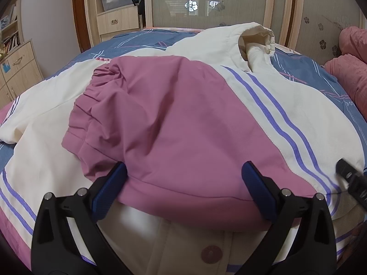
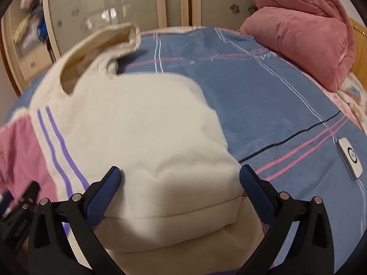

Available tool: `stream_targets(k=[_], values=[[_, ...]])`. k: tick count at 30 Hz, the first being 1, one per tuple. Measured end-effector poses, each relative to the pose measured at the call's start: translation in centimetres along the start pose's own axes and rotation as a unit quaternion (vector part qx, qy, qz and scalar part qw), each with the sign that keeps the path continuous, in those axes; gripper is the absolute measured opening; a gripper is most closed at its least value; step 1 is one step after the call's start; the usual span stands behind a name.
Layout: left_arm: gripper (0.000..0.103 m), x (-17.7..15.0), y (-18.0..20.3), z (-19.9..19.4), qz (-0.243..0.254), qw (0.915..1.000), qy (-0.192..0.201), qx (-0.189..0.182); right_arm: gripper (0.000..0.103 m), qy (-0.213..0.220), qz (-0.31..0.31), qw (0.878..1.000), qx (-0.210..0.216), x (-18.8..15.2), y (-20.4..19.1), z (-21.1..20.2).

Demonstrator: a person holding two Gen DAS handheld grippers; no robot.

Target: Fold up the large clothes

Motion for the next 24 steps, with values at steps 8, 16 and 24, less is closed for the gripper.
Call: stream_targets(k=[8, 16, 24], values=[[0.101, 0.0, 0.0, 0.0, 0.000, 1.0000, 0.000, 0.001, 0.102, -0.024, -0.052, 0.998, -0.013, -0.8, -2.0, 1.1], [0.101, 0.0, 0.0, 0.0, 0.000, 1.0000, 0.000, 0.000, 0.102, -0.024, -0.050, 0.998, -0.010, -0.7, -1.8, 1.1], [0.101, 0.0, 0.0, 0.0, 0.000, 1.0000, 0.000, 0.000, 0.102, -0.024, -0.051, 0.998, -0.012, -0.7, -1.8, 1.1]])
Point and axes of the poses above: each gripper's, at about its wrist camera, not at the fingertips, and z roughly the way its jaws point, y to its right, x to its top, the point moved 5 cm from there along z, roughly the way its jaws point, and after that the axes turned 4 degrees about -y, right-handed, at the moved point
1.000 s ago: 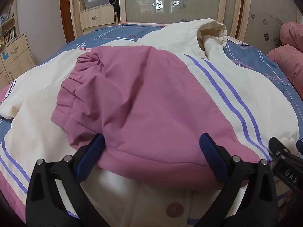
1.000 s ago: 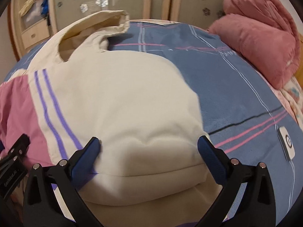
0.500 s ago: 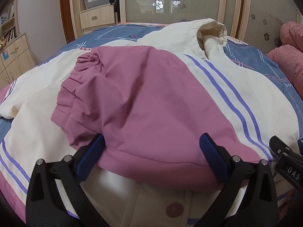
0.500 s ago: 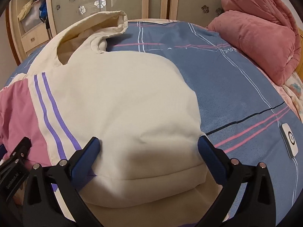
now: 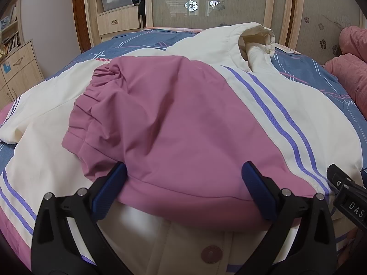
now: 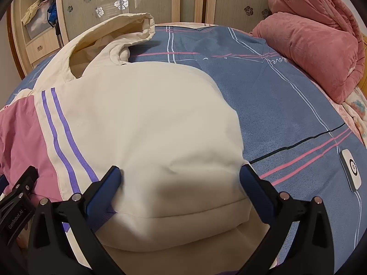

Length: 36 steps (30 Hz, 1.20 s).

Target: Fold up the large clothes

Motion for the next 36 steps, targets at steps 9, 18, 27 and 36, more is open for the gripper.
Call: stream_targets(k=[9, 18, 27, 36], values=[[0.101, 0.0, 0.0, 0.0, 0.000, 1.0000, 0.000, 0.000, 0.102, 0.001, 0.001, 1.000, 0.001, 0.0, 0.0, 0.0], [0.101, 0.0, 0.1, 0.0, -0.001, 1.0000, -0.001, -0.001, 0.102, 0.041, 0.008, 0.998, 0.040, 0.3, -0.4, -1.7], [0.101, 4.2, -4.2, -6.2, -0.003, 0.9986, 0.050, 0.016, 0.102, 0.011, -0.008, 0.999, 0.045, -0.1, -0.6, -0.2], [0.101, 5.4, -31.1, -7.3, -0.174, 0.9819, 0.008, 0.073, 0.102, 0.014, -0.015, 0.999, 0.036, -0.3, -0.8, -0.1]])
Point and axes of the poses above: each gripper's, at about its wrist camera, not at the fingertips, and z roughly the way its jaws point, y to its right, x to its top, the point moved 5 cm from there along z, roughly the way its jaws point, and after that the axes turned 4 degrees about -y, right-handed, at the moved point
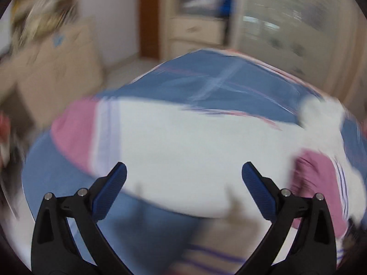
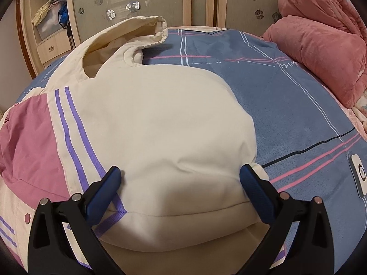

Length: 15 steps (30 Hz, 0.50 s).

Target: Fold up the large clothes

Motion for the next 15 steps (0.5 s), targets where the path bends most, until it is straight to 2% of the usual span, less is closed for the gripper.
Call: stream_targets(k=[2, 3, 5, 7, 8, 10, 11, 14, 15], values=[[0.101, 0.5, -6.1, 1.2, -0.066, 0.9973, -0.022, -0.024, 0.102, -0.001, -0.002, 1.000, -0.003, 0.1, 0.0, 0.1], [0.101, 0.6, -8.2, 1.6, -0.088, 0.9956, -0.025, -0.023, 0.102, -0.001, -0.004, 1.000, -0.004, 0.0, -0.1, 0.2], [0.101, 0.9, -12.1, 2.8, -0.121, 0.9923, -0.028, -0.007, 0.102, 0.001, -0.004, 1.000, -0.005, 0.0, -0.1, 0.2], [0.101, 1.3, -14.6, 4.3, -0.147, 0.9883, -0.040, -0.006, 0.102, 0.001, -0.003, 1.000, -0.002, 0.0, 0.0, 0.2], [0.101, 1.6, -16.2, 5.6, -0.179, 0.9825, -0.049, -0.014, 0.102, 0.002, -0.001, 1.000, 0.001, 0.0, 0.1, 0.2], [0.101, 1.7, -17.8, 7.4, -0.223, 0.9725, -0.060, -0.032, 0.102, 0.003, 0.000, 1.000, 0.004, -0.1, 0.1, 0.2], [0.101, 2.1, -18.8, 8.6, -0.253, 0.9643, -0.063, -0.044, 0.102, 0.003, 0.000, 1.000, 0.005, -0.1, 0.1, 0.2], [0.101, 3.0, -19.9, 10.4, -0.285, 0.9555, -0.058, -0.050, 0.102, 0.003, -0.001, 1.000, 0.004, -0.1, 0.1, 0.2], [0.092, 3.4, -19.9, 10.5, -0.294, 0.9530, -0.049, -0.052, 0.102, 0.003, 0.000, 1.000, 0.005, -0.1, 0.1, 0.2]])
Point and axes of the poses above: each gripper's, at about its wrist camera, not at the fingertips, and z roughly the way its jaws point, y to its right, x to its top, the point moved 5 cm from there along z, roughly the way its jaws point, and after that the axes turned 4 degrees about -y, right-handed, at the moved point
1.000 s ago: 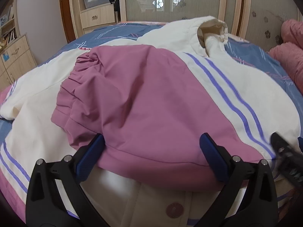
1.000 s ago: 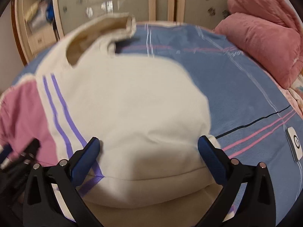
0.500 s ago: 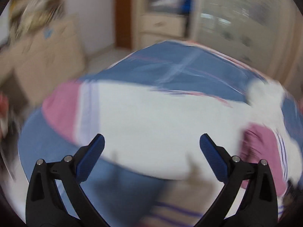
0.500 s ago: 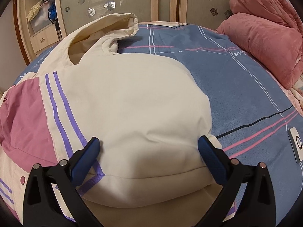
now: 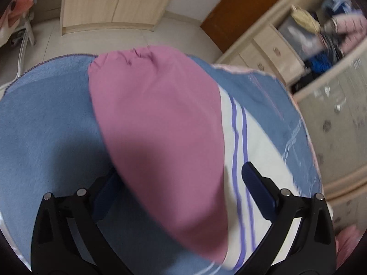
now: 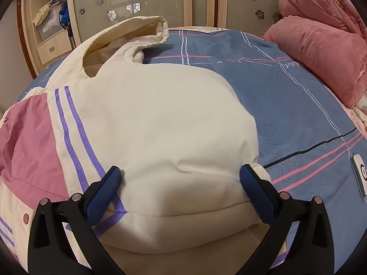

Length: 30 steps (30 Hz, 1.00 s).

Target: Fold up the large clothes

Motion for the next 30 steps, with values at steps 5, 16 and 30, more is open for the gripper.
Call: stream_targets(k=[5, 16, 30], values=[[0.012, 1.1, 3.0, -0.1, -0.024, 0.9946, -0.018, -0.099, 0.102, -0.002, -0.001, 1.000, 0.000, 0.0, -0.1, 0.1], [0.012, -15.8, 27.2, -10.4, 0.278, 0.9137, -0.077, -0.287, 0.102, 0.000, 0.000, 1.000, 0.003, 0.1, -0.1, 0.0], [0.088, -32.8, 35.1, -11.2, 0.491, 0.8257, -0.105, -0.257, 0.102, 0.028, 0.066, 0.993, 0.091, 0.9, 1.9, -2.0]])
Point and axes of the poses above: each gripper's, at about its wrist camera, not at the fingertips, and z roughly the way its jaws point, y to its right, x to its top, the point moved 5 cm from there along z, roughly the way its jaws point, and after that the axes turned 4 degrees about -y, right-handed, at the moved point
